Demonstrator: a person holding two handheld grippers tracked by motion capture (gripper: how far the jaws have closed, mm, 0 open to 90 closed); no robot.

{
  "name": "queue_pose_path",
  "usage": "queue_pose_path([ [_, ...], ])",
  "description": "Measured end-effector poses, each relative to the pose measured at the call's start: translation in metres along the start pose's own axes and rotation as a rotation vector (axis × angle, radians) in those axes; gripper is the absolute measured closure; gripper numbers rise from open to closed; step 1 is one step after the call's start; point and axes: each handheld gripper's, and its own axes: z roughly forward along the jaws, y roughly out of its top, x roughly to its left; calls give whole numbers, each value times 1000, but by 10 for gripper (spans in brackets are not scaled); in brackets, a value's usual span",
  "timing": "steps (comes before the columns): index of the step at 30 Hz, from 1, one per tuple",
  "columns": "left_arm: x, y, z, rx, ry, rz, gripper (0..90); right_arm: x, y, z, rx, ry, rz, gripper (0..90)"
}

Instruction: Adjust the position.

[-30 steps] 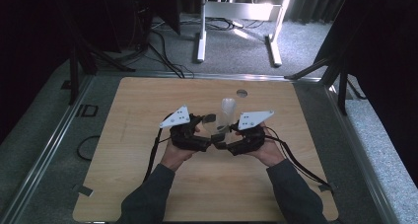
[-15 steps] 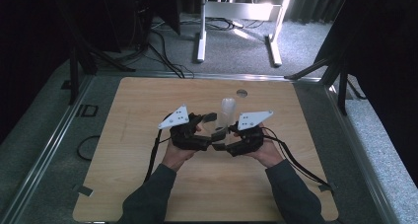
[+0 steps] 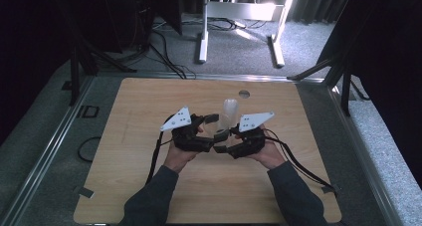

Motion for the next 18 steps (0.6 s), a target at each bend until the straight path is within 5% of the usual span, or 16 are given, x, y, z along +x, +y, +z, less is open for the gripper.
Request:
queue_pose_path([
  [18, 1, 0, -1, 9, 36, 2, 275, 0, 0, -1, 15, -27, -2, 325],
])
